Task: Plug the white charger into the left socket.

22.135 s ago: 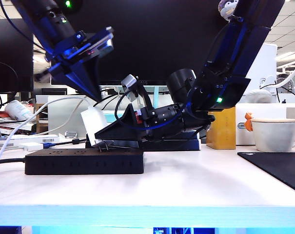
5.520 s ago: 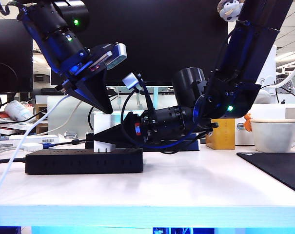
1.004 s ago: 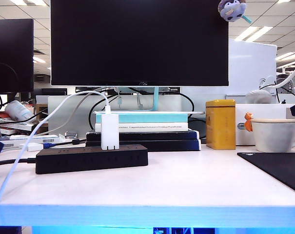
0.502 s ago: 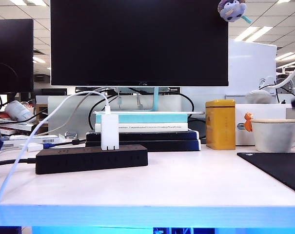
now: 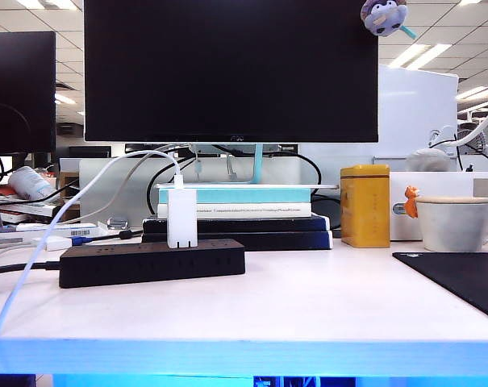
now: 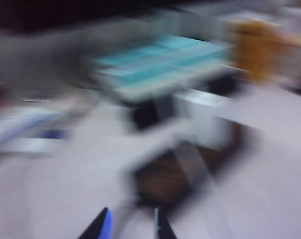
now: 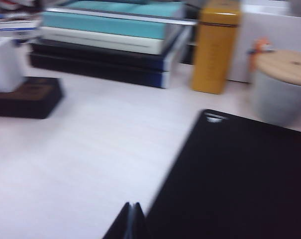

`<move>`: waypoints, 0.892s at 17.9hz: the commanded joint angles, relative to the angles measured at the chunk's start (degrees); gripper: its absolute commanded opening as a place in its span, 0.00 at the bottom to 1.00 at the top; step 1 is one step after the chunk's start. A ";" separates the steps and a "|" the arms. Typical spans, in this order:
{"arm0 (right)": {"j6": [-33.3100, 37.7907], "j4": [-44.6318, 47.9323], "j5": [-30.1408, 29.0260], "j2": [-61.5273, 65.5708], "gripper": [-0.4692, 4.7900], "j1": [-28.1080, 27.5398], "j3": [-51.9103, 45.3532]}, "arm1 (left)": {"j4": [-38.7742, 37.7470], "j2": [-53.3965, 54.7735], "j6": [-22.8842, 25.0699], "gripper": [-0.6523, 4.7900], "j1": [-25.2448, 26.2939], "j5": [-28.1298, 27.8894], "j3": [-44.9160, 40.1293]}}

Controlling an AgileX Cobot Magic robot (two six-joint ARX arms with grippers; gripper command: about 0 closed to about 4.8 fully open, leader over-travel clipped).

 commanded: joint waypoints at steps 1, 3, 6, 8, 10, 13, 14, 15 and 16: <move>0.13 0.55 0.17 0.02 0.08 -3.10 -0.50 | 0.74 -0.44 0.22 0.35 10.14 -0.09 0.13; 0.13 0.57 -0.57 0.02 0.08 -4.42 -0.50 | 0.44 -0.44 0.22 0.35 13.11 -0.11 0.13; 0.13 0.59 -0.09 0.02 0.08 -4.70 -0.48 | -0.33 -0.44 0.22 0.35 13.70 0.07 0.13; 0.13 0.59 -0.24 0.02 0.08 -4.63 -0.48 | -0.72 -0.44 0.22 0.35 13.66 0.04 0.13; 0.13 0.59 -0.24 0.02 0.08 -4.63 -0.48 | -3.89 -0.44 -2.58 0.34 13.66 -7.34 0.13; 0.13 0.59 -0.24 0.02 0.08 -4.63 -0.48 | -7.98 -0.42 -7.34 0.34 13.64 -11.37 0.13; 0.13 0.59 -0.24 0.02 0.08 -4.63 -0.48 | -7.80 -0.42 -7.32 0.34 13.62 -12.90 0.13; 0.13 0.59 -0.24 0.02 0.08 -4.63 -0.48 | -7.76 -0.42 -7.34 0.34 13.64 -13.18 0.13; 0.13 0.59 -0.24 0.02 0.08 -4.63 -0.48 | -7.78 -0.42 -7.34 0.34 13.64 -13.25 0.13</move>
